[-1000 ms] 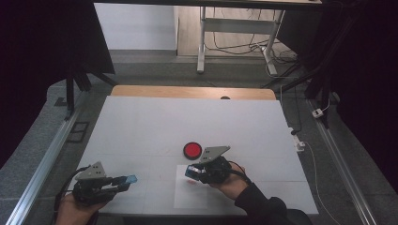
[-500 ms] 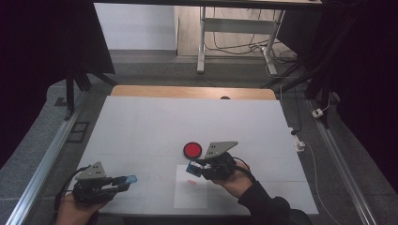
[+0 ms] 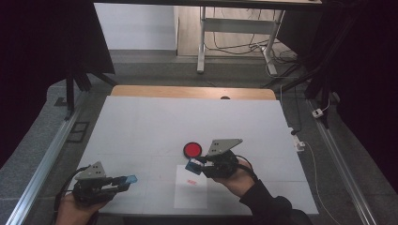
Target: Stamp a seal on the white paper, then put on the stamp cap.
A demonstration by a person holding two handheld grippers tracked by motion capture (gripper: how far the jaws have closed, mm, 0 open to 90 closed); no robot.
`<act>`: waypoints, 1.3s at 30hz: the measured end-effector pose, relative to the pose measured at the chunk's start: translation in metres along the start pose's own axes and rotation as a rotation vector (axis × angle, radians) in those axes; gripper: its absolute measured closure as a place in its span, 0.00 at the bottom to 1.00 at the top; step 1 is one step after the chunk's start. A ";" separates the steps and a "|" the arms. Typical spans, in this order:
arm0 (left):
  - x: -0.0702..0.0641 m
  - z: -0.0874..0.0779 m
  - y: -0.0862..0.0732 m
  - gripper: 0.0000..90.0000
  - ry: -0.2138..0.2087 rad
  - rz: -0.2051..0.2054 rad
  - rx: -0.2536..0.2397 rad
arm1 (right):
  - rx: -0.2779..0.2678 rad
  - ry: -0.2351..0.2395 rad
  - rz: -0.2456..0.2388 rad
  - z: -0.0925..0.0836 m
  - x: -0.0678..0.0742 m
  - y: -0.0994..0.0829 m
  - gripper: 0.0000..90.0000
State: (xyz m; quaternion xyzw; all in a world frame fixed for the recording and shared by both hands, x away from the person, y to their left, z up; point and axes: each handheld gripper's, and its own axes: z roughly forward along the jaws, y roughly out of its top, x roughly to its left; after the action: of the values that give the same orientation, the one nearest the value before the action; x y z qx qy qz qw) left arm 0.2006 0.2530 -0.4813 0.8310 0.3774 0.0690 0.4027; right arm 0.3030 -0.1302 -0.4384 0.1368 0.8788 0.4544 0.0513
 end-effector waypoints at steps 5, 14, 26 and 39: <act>-0.001 0.000 0.000 0.77 0.001 0.001 0.001 | 0.002 0.002 -0.001 -0.001 0.000 0.000 0.78; -0.001 0.000 0.001 0.77 -0.001 0.011 -0.004 | -0.006 0.002 -0.008 -0.001 -0.002 0.001 0.78; -0.004 0.005 0.011 0.77 -0.023 0.037 0.020 | -0.013 0.005 -0.010 -0.004 -0.003 0.002 0.78; -0.006 0.018 0.029 0.77 -0.084 0.087 -0.003 | -0.041 0.010 -0.001 -0.011 -0.006 0.005 0.78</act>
State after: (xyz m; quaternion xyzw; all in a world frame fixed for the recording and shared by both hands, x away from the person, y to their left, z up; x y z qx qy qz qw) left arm 0.2203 0.2264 -0.4707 0.8482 0.3238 0.0520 0.4159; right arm 0.3075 -0.1382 -0.4281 0.1331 0.8695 0.4730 0.0499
